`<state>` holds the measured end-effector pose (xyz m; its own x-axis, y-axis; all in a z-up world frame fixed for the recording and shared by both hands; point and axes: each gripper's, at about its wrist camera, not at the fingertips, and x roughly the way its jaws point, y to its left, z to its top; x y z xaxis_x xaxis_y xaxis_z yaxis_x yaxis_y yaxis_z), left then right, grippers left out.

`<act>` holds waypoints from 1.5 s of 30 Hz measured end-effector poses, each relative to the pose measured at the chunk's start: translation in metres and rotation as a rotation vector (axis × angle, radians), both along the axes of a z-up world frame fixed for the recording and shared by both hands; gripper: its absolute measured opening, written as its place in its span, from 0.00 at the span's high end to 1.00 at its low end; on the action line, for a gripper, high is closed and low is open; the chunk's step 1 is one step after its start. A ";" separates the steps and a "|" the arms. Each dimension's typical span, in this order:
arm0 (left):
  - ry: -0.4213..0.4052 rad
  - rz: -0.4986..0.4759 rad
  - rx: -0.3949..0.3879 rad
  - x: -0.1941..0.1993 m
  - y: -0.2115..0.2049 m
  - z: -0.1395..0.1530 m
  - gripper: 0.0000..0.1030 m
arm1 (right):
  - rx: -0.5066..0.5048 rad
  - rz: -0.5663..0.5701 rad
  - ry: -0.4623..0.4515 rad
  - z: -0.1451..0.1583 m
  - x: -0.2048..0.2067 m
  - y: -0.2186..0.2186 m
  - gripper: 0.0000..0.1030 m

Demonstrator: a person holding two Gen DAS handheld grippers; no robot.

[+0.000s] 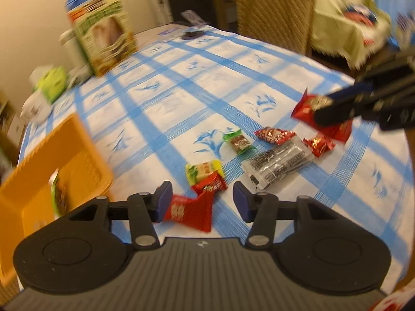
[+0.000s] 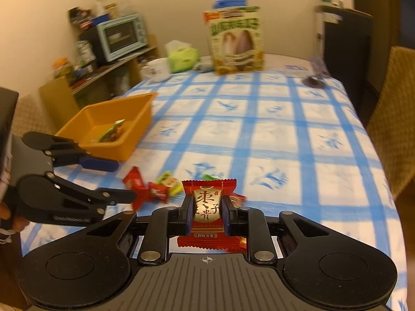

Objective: Organize snacks
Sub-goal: 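Grasp the red-gold candy packet with the right gripper while the left gripper grasps a small red candy, then carry both red candies in the grippers over the orange basket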

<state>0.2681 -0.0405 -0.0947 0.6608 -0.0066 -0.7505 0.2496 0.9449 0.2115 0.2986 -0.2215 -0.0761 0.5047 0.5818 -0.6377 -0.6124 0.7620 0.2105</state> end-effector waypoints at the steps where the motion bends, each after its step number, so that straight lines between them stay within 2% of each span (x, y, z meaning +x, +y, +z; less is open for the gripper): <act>1: 0.006 -0.021 0.018 0.004 -0.003 -0.004 0.58 | 0.006 -0.018 0.009 0.000 0.000 -0.005 0.78; 3: 0.023 -0.055 0.047 0.012 -0.007 -0.013 0.63 | 0.018 -0.049 0.026 -0.001 0.002 -0.014 0.78; 8: 0.065 -0.109 0.102 0.026 -0.013 -0.029 0.66 | 0.029 -0.103 0.053 -0.003 0.003 -0.028 0.78; 11: 0.097 -0.127 0.133 0.031 -0.015 -0.036 0.72 | 0.030 -0.124 0.061 -0.005 0.003 -0.032 0.78; 15: 0.121 -0.129 0.126 0.037 -0.014 -0.040 0.83 | 0.031 -0.142 0.067 -0.007 0.002 -0.037 0.78; 18: 0.120 -0.121 0.115 0.039 -0.013 -0.039 0.84 | 0.029 -0.148 0.068 -0.007 0.002 -0.039 0.78; 22: 0.104 -0.099 0.086 0.039 -0.011 -0.033 0.87 | 0.027 -0.144 0.065 -0.007 0.001 -0.038 0.78; 35: 0.023 -0.002 -0.085 0.013 0.003 0.016 0.87 | 0.033 -0.077 0.019 0.006 -0.003 -0.026 0.78; 45: -0.006 0.159 -0.161 -0.032 0.042 0.045 0.87 | 0.050 0.049 -0.020 0.023 -0.012 0.009 0.78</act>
<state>0.2363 0.0014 -0.0502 0.6676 -0.0219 -0.7442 0.0945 0.9940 0.0556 0.2862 -0.2128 -0.0530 0.4869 0.6373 -0.5973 -0.6531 0.7197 0.2356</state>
